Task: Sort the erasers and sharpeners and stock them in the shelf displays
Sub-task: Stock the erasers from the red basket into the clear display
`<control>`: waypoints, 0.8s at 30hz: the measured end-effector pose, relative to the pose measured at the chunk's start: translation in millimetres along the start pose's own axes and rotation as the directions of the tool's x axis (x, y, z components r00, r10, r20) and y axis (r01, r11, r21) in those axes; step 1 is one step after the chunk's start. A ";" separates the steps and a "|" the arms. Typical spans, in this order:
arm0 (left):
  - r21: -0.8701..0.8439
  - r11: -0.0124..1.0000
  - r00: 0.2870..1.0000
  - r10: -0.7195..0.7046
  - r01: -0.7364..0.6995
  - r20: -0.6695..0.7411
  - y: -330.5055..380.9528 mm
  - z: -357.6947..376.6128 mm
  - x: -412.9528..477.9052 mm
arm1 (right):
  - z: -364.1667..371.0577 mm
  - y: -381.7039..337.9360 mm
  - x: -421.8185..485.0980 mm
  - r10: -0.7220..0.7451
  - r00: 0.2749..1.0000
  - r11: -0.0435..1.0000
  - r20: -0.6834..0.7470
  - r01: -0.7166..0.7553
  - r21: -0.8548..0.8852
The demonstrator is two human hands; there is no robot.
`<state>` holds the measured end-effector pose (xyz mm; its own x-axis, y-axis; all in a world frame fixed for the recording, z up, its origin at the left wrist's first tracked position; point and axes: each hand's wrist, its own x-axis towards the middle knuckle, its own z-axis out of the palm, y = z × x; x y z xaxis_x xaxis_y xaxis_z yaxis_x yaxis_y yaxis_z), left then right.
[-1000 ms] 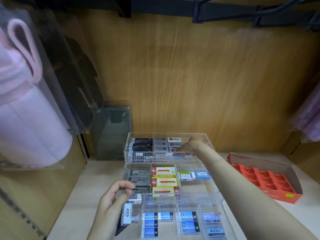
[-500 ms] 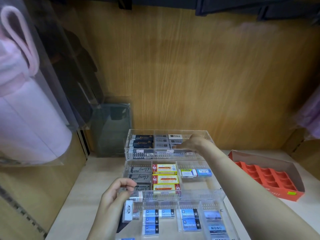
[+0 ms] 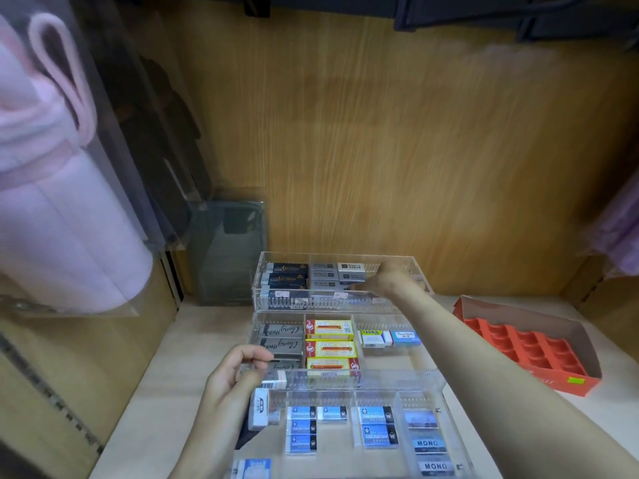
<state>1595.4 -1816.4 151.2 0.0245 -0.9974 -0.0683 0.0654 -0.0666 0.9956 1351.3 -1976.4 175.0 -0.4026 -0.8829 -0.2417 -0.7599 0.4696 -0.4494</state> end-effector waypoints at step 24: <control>-0.058 0.997 0.976 -0.032 0.045 0.215 1.1 -13.7 -72.1 | 55.9 47.7 -250.7 -0.511 0.855 0.464 -0.086 0.359 0.810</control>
<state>1607.4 -1744.1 156.3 -0.1924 -0.9777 -0.0845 0.1237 -0.1096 0.9863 1444.5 -1732.5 166.1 0.0005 -0.9953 0.0970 -0.0838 -0.0967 -0.9918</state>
